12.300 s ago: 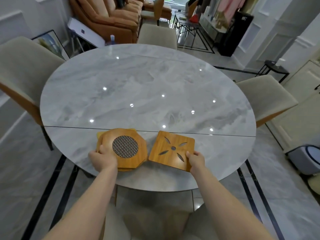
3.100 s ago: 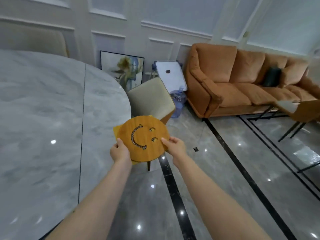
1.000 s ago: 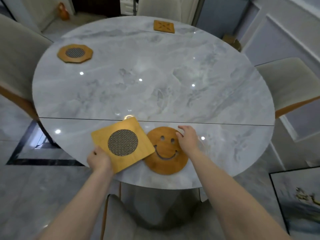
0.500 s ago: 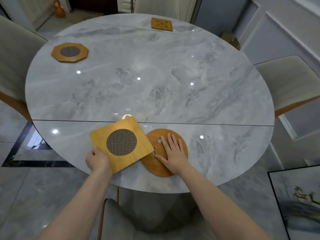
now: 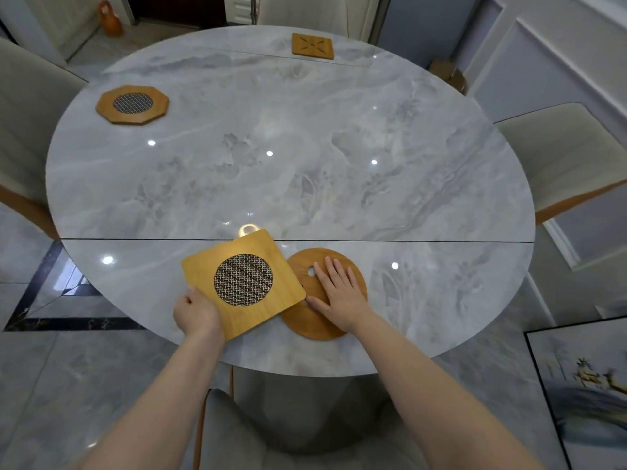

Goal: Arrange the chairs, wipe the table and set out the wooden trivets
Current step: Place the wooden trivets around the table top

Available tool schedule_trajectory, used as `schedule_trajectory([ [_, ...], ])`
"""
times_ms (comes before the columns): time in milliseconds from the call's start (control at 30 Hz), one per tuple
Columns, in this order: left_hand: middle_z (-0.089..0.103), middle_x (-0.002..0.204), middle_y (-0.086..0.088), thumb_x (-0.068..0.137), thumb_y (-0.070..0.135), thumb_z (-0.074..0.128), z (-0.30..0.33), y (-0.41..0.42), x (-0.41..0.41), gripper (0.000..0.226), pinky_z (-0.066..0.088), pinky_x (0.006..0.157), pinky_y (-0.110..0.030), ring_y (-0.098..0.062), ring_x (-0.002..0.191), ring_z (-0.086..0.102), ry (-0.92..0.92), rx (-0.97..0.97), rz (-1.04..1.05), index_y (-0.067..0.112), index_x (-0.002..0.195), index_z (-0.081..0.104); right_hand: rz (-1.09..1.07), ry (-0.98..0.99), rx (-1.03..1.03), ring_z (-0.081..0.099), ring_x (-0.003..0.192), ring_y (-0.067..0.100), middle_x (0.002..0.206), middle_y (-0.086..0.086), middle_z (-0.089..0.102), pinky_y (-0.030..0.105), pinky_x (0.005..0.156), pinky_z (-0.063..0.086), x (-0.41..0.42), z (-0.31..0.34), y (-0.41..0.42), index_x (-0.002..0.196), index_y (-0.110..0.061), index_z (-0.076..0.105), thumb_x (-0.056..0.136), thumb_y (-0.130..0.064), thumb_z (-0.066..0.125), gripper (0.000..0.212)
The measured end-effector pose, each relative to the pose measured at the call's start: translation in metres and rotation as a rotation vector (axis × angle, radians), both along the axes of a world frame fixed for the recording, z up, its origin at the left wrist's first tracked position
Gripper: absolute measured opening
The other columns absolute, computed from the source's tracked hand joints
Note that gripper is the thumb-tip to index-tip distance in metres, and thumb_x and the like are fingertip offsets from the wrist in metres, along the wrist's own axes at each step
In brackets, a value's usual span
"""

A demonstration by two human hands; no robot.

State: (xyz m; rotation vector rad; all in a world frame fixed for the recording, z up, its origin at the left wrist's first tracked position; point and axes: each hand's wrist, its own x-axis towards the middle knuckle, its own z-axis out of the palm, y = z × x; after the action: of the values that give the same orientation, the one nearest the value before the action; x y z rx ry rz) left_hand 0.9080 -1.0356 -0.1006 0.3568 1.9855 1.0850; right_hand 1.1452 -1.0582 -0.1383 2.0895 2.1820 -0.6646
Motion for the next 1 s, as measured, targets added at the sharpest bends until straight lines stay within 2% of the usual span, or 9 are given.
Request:
schedule_trajectory([
  [133, 0.041, 0.064, -0.001, 0.101, 0.024, 0.035, 0.007, -0.003, 0.01, 0.043, 0.034, 0.07, -0.03, -0.021, 0.074, 0.043, 0.01, 0.023, -0.061, 0.01, 0.06, 0.039, -0.258, 0.323, 0.074, 0.015, 0.146, 0.017, 0.156, 0.003, 0.025, 0.03, 0.118, 0.011, 0.0, 0.02, -0.006, 0.149, -0.016, 0.027, 0.103, -0.035, 0.029, 0.05],
  [200, 0.042, 0.065, -0.003, 0.101, 0.023, 0.036, 0.011, -0.006, 0.02, 0.042, 0.033, 0.07, -0.03, -0.021, 0.075, 0.044, 0.01, 0.033, -0.115, 0.008, 0.062, 0.041, -0.495, 0.565, 0.099, 0.046, 0.128, 0.019, 0.135, 0.007, 0.055, 0.027, 0.105, 0.033, -0.001, 0.036, -0.016, 0.13, -0.009, 0.055, 0.103, -0.03, 0.033, 0.041],
  [267, 0.042, 0.066, -0.005, 0.1, 0.02, 0.035, 0.018, -0.011, 0.037, 0.04, 0.031, 0.067, -0.029, -0.022, 0.07, 0.043, 0.012, 0.045, -0.182, 0.006, 0.064, 0.041, -0.673, 0.718, 0.104, 0.059, 0.108, 0.021, 0.113, 0.01, 0.066, 0.031, 0.095, 0.044, 0.004, 0.049, -0.025, 0.11, -0.005, 0.066, 0.102, -0.029, 0.038, 0.039],
  [467, 0.059, 0.097, -0.015, 0.099, 0.021, 0.037, 0.027, -0.037, 0.105, 0.037, 0.041, 0.077, -0.034, -0.026, 0.088, 0.054, -0.011, 0.089, -0.346, -0.008, 0.097, 0.059, -0.936, 0.944, 0.09, 0.053, 0.079, 0.015, 0.083, 0.011, 0.062, 0.028, 0.07, 0.042, 0.041, 0.063, -0.068, 0.1, 0.001, 0.068, 0.096, -0.029, 0.05, 0.036],
  [567, 0.059, 0.111, -0.012, 0.101, 0.024, 0.036, 0.038, -0.055, 0.148, 0.035, 0.041, 0.094, -0.037, -0.026, 0.104, 0.055, -0.014, 0.117, -0.43, -0.001, 0.11, 0.058, -0.963, 0.908, 0.133, 0.056, 0.092, 0.015, 0.104, 0.006, 0.066, 0.026, 0.077, 0.045, 0.082, 0.075, -0.094, 0.114, -0.004, 0.066, 0.095, -0.019, 0.052, 0.028],
  [633, 0.058, 0.11, -0.017, 0.102, 0.024, 0.034, 0.046, -0.066, 0.183, 0.038, 0.039, 0.09, -0.035, -0.029, 0.104, 0.054, -0.035, 0.139, -0.475, -0.003, 0.116, 0.057, -0.988, 0.91, 0.164, 0.058, 0.091, 0.013, 0.105, 0.005, 0.065, 0.021, 0.074, 0.047, 0.118, 0.083, -0.114, 0.115, -0.006, 0.065, 0.095, -0.015, 0.053, 0.025],
  [767, 0.052, 0.087, -0.017, 0.101, 0.019, 0.035, 0.057, -0.091, 0.264, 0.028, 0.03, 0.073, -0.029, -0.02, 0.086, 0.04, -0.037, 0.163, -0.522, 0.0, 0.097, 0.055, -1.061, 0.933, 0.237, 0.055, 0.077, 0.006, 0.095, 0.001, 0.062, 0.011, 0.055, 0.042, 0.193, 0.091, -0.151, 0.112, -0.008, 0.065, 0.094, -0.013, 0.056, 0.021],
  [867, 0.043, 0.091, -0.009, 0.101, 0.016, 0.034, 0.056, -0.123, 0.339, 0.015, 0.03, 0.075, -0.029, -0.017, 0.089, 0.036, -0.009, 0.162, -0.55, 0.011, 0.096, 0.048, -1.078, 0.917, 0.265, 0.055, 0.091, 0.011, 0.102, 0.002, 0.06, 0.016, 0.068, 0.044, 0.262, 0.094, -0.182, 0.114, -0.006, 0.064, 0.093, -0.012, 0.057, 0.023],
  [1000, 0.057, 0.102, -0.019, 0.1, 0.017, 0.036, 0.052, -0.175, 0.448, 0.031, 0.04, 0.08, -0.035, -0.028, 0.095, 0.054, -0.067, 0.097, -0.555, -0.003, 0.1, 0.059, -1.152, 0.898, 0.295, 0.053, 0.095, 0.013, 0.103, 0.006, 0.059, 0.021, 0.073, 0.043, 0.364, 0.098, -0.236, 0.115, -0.001, 0.063, 0.092, -0.007, 0.057, 0.024],
])
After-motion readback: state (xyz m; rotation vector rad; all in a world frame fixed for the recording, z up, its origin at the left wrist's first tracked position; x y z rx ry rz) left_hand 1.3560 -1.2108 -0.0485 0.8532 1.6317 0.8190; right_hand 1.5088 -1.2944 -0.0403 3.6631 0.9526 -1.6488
